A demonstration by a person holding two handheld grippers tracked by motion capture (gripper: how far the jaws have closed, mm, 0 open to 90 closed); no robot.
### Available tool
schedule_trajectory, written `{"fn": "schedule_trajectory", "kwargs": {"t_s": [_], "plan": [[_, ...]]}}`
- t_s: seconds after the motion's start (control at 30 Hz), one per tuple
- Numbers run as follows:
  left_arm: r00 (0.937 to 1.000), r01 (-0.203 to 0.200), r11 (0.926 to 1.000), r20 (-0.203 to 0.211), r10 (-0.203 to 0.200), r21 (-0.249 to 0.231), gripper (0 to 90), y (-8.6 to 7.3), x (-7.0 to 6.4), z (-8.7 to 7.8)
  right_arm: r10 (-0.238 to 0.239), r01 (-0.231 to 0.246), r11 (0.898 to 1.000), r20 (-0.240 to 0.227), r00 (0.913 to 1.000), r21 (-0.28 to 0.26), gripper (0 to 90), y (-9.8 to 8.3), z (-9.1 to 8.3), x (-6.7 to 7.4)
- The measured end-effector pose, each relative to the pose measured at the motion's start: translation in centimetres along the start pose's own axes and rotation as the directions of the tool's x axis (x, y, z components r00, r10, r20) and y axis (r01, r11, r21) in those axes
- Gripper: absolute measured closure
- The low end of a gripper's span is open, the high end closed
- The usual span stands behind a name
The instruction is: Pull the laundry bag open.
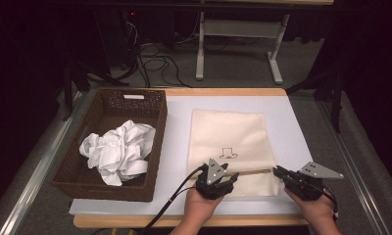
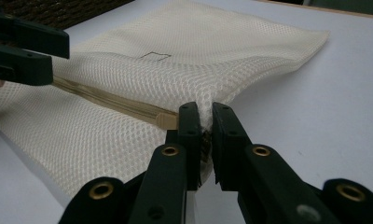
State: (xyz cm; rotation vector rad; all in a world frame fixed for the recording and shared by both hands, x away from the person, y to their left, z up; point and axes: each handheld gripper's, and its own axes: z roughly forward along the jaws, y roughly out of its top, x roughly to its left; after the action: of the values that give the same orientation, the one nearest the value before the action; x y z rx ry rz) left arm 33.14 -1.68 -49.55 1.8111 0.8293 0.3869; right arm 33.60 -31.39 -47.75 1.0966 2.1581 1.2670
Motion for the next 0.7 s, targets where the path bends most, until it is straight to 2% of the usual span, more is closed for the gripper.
{"fn": "schedule_trajectory", "kwargs": {"t_s": [0.33, 0.6, 0.7], "plan": [[0.998, -0.026, 0.9997, 0.057, 0.026, -0.003, 58.9, 0.7, -2.3, 2.8, -0.002, 0.001, 1.0, -0.025, 0.9997, -0.028, 84.3, 0.8, -0.1, 0.1], [0.9971, -0.024, 0.9997, 0.072, 0.024, -0.001, 62.6, 0.9, -3.0, 3.9, -0.014, 0.013, 0.999, -0.035, 0.9993, -0.035, 84.2, 0.9, 0.0, 0.3], [0.9965, -0.034, 0.9994, 0.077, 0.034, 0.002, 68.5, 0.9, -3.1, 4.1, -0.017, 0.015, 0.999, -0.038, 0.9991, -0.039, 84.3, 0.9, 0.0, 0.3]]}}
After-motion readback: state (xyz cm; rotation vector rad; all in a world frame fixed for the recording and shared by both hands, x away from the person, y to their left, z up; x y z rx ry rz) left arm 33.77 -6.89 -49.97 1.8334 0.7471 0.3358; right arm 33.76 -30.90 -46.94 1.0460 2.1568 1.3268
